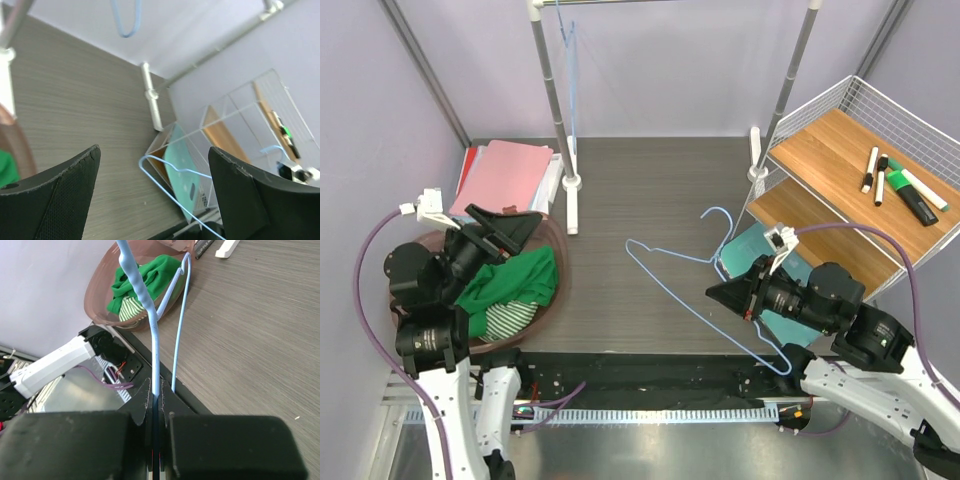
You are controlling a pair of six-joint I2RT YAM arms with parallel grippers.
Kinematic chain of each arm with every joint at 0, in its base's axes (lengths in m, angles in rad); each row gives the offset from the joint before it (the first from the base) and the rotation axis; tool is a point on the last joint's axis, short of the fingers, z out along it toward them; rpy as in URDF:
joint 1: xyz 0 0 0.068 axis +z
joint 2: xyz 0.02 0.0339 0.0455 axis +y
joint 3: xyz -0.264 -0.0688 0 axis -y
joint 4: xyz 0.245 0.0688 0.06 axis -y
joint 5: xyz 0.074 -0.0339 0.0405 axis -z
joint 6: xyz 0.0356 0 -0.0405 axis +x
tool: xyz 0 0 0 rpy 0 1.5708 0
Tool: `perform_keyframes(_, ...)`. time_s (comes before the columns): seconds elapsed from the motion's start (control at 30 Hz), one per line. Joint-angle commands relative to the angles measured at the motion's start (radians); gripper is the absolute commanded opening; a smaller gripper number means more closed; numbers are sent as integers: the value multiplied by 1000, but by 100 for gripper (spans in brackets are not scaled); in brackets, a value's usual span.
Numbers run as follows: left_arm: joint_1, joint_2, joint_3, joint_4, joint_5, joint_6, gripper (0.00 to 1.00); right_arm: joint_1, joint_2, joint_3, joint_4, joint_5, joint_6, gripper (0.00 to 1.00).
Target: Remove the tank top from the hanger
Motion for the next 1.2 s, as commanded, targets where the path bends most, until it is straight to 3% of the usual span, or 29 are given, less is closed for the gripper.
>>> perform_keyframes(0.0,-6,46,53,113,170,-30,88,3,25,27,97,66,26,1)
perform_keyframes(0.17,-111,147,72,124,140,8,87,3,35,-19,164,137,50,1)
perform_keyframes(0.3,-486,219,95,98,-54,97,86,3,51,-53,218,184,86,1)
perform_keyframes(0.57,-939,268,146,60,-374,182,82,3,101,-58,232,294,132,1)
perform_keyframes(0.6,-1067,274,146,58,-502,204,82,3,109,-56,233,302,133,1)
perform_keyframes(0.67,-1197,299,154,58,-615,228,82,4,112,-58,235,326,142,1)
perform_keyframes(0.7,-1318,311,160,63,-687,246,82,3,112,-59,238,332,150,1)
perform_keyframes(0.9,-1777,519,287,40,-1267,378,85,3,117,-84,275,378,196,1)
perform_keyframes(0.93,-1809,556,312,26,-1387,402,87,3,127,-82,279,386,204,1)
perform_keyframes(1.07,-1929,740,474,-72,-1613,423,94,4,152,-75,278,434,239,1)
perform_keyframes(1.17,-1948,843,565,-144,-1663,360,95,4,164,-70,276,483,279,1)
